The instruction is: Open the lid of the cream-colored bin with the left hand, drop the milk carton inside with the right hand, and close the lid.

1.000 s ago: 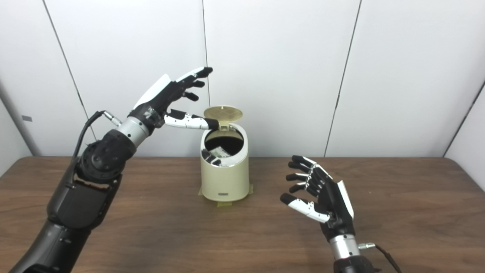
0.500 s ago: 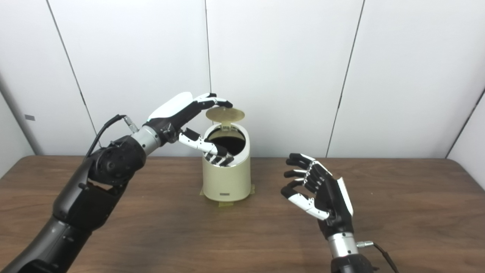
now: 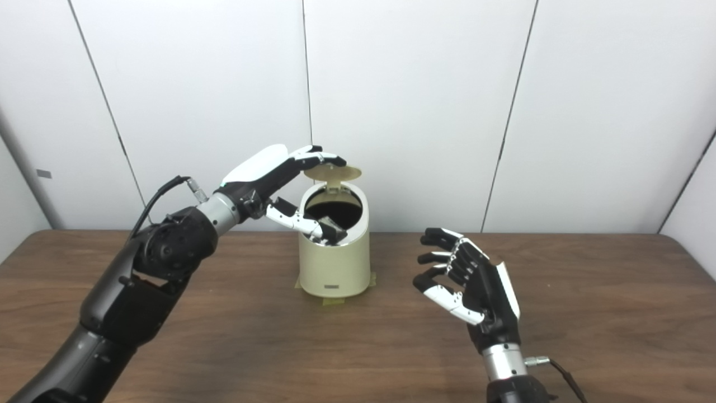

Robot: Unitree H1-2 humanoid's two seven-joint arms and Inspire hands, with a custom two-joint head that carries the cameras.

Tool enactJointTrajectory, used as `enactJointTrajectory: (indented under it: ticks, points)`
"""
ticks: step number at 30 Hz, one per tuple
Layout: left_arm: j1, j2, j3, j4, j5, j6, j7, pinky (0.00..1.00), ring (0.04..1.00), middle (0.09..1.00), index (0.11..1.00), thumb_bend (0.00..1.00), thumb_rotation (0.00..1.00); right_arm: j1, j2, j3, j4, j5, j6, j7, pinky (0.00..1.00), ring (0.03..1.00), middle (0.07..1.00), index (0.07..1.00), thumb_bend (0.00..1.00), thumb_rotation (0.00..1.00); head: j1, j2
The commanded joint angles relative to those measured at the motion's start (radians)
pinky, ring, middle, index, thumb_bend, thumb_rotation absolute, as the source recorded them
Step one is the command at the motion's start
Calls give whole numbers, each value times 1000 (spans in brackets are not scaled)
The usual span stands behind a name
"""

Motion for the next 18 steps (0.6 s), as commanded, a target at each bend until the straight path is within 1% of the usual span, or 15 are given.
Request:
enactJointTrajectory:
  ticks: [1,4,8,13,18]
  points:
    - [-23,18,17,-32,-11,-11,-3,923,985,890,867,975,392,-25,4,-6,-37,8,-11,-6,465,607,710,690,656,362,0,1]
    - [-9,22,23,-52,-22,3,-17,920,979,885,858,968,400,-25,7,-7,-41,2,-9,-11,462,604,711,688,646,353,-2,5]
    - [12,28,30,-68,-29,-6,-22,900,955,869,844,974,426,-26,9,-9,-45,1,1,-14,457,600,712,688,639,340,-5,10]
    - [32,35,37,-84,-33,-5,-32,921,956,865,842,973,441,-26,8,-8,-52,-19,2,-20,455,599,717,693,625,336,-8,17]
    - [52,41,40,-104,-35,3,-41,926,961,873,846,963,430,-25,8,-6,-53,-33,-4,-26,449,597,722,698,625,335,-9,22]
